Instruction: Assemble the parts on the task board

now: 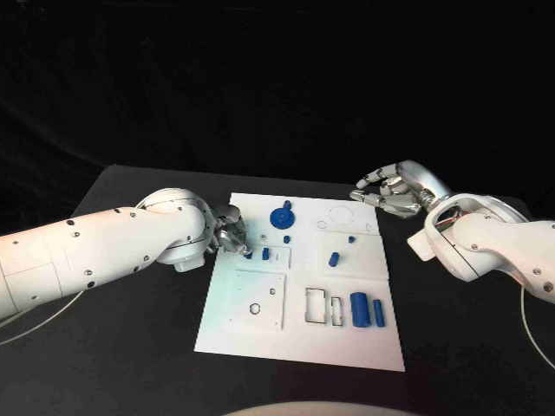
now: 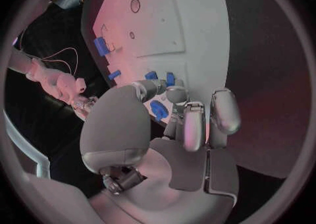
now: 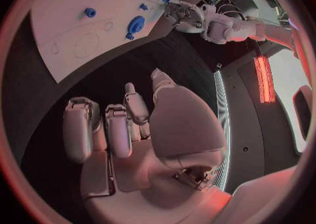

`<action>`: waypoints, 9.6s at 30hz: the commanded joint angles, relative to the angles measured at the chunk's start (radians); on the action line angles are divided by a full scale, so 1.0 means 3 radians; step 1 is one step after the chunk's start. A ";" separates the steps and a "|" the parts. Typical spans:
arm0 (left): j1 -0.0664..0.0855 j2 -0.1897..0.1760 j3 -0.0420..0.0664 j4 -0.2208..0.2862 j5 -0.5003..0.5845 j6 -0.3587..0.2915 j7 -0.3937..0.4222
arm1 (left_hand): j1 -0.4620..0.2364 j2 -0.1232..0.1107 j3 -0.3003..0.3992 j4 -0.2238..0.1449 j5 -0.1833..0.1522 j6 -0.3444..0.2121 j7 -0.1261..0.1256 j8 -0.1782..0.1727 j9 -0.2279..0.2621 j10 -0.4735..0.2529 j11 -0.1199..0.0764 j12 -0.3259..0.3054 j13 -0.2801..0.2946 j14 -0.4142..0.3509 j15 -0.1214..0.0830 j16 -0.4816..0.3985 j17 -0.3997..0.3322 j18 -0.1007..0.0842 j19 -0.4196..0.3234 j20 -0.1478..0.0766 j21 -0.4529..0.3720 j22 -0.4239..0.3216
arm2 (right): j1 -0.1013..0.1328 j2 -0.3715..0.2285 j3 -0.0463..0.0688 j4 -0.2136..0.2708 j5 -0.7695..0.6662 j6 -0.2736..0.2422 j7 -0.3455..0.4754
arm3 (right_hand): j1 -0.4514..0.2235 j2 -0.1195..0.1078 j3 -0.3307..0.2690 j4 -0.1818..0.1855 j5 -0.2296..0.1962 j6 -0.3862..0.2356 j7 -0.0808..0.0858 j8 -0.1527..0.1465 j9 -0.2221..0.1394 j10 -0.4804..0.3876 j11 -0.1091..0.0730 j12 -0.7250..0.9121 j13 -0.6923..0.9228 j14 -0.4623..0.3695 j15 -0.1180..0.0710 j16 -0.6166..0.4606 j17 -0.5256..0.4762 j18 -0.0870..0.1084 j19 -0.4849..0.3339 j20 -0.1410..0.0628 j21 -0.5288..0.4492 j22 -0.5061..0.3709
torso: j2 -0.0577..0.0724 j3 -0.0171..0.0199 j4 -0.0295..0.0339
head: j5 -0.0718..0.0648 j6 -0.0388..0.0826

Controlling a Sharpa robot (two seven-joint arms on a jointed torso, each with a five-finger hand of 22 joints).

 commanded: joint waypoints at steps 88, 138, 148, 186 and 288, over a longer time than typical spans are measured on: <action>-0.0001 -0.0040 0.0093 0.0027 0.0183 -0.0234 0.0043 | -0.0823 0.0048 -0.1096 0.0386 -0.0017 0.0197 -0.0121 0.0167 0.0244 -0.0050 -0.0033 -0.0176 -0.0237 0.0214 -0.0053 -0.0040 0.0372 0.0004 -0.0043 -0.0050 -0.0042 -0.0077 | -0.0003 -0.0002 0.0000 -0.0014 -0.0027 -0.0007 0.0050 | -0.0097 0.0050 -0.0088 0.0012 0.0028 -0.0007 -0.0011 0.0035 -0.0013 -0.0012 -0.0018 -0.0001 -0.0018 0.0240 -0.0015 -0.0024 0.0411 0.0036 0.0010 -0.0027 -0.0035 0.0416 | -0.0004 0.0006 -0.0003 | -0.0032 0.0016; -0.0140 0.0612 -0.0049 -0.0505 -0.1517 -0.0664 0.1369 | 0.0717 -0.0128 -0.0893 -0.0193 -0.0044 -0.0310 0.0376 -0.0982 -0.1050 -0.1584 0.0515 -0.1822 -0.1913 -0.0415 0.0423 -0.0606 -0.1219 0.0231 -0.0893 0.0368 -0.0772 -0.1247 | -0.0004 0.0016 0.0000 -0.0014 -0.0025 -0.0027 0.0085 | -0.0094 0.0066 -0.0093 0.0003 0.0049 -0.0009 -0.0012 0.0039 -0.0015 -0.0017 -0.0019 -0.0005 -0.0023 0.0238 -0.0015 -0.0028 0.0402 0.0039 0.0004 -0.0027 -0.0048 0.0408 | 0.0003 0.0004 -0.0003 | -0.0115 0.0029; -0.0155 0.0657 -0.0049 -0.0555 -0.1547 -0.0648 0.1347 | 0.0771 -0.0077 -0.0745 -0.0208 -0.0045 -0.0128 0.0354 -0.1006 -0.1146 -0.1387 0.0490 -0.1871 -0.2021 -0.0351 0.0404 -0.0522 -0.1173 0.0207 -0.0789 0.0354 -0.0636 -0.1078 | -0.0004 0.0012 0.0000 -0.0010 -0.0025 -0.0027 0.0085 | -0.0094 0.0066 -0.0093 0.0003 0.0049 -0.0009 -0.0012 0.0039 -0.0015 -0.0017 -0.0019 -0.0005 -0.0023 0.0238 -0.0015 -0.0028 0.0402 0.0039 0.0004 -0.0027 -0.0048 0.0408 | 0.0000 0.0008 -0.0002 | -0.0125 0.0022; -0.0179 0.0601 -0.0020 -0.0550 -0.1290 -0.0959 0.1462 | 0.0716 0.0099 -0.0408 -0.0350 -0.0145 0.0309 0.0296 -0.1147 -0.1291 -0.0719 0.0386 -0.2256 -0.2247 -0.0210 0.0304 -0.0443 -0.1157 0.0152 -0.0586 0.0270 -0.0407 -0.0770 | -0.0006 0.0021 0.0000 -0.0017 -0.0074 -0.0030 0.0086 | -0.0090 0.0075 -0.0094 0.0003 0.0061 -0.0002 -0.0014 0.0045 -0.0014 -0.0004 -0.0020 0.0011 -0.0008 0.0240 -0.0016 -0.0025 0.0410 0.0038 0.0007 -0.0028 -0.0043 0.0412 | -0.0006 0.0004 -0.0004 | -0.0134 0.0030; -0.0243 0.0283 0.0121 -0.0482 -0.0888 -0.0603 0.1408 | 0.0624 0.0006 -0.0494 -0.0404 -0.0153 0.0282 0.0315 -0.1288 -0.1342 -0.0650 0.0408 -0.2501 -0.2290 -0.0265 0.0322 -0.0485 -0.1310 0.0167 -0.0663 0.0272 -0.0459 -0.0858 | -0.0020 0.0020 0.0000 -0.0029 -0.0078 -0.0026 0.0082 | -0.0088 0.0077 -0.0095 0.0003 0.0064 0.0001 -0.0015 0.0048 -0.0014 -0.0002 -0.0021 0.0014 -0.0006 0.0240 -0.0016 -0.0027 0.0407 0.0038 0.0007 -0.0028 -0.0044 0.0412 | -0.0028 0.0004 0.0022 | -0.0142 0.0005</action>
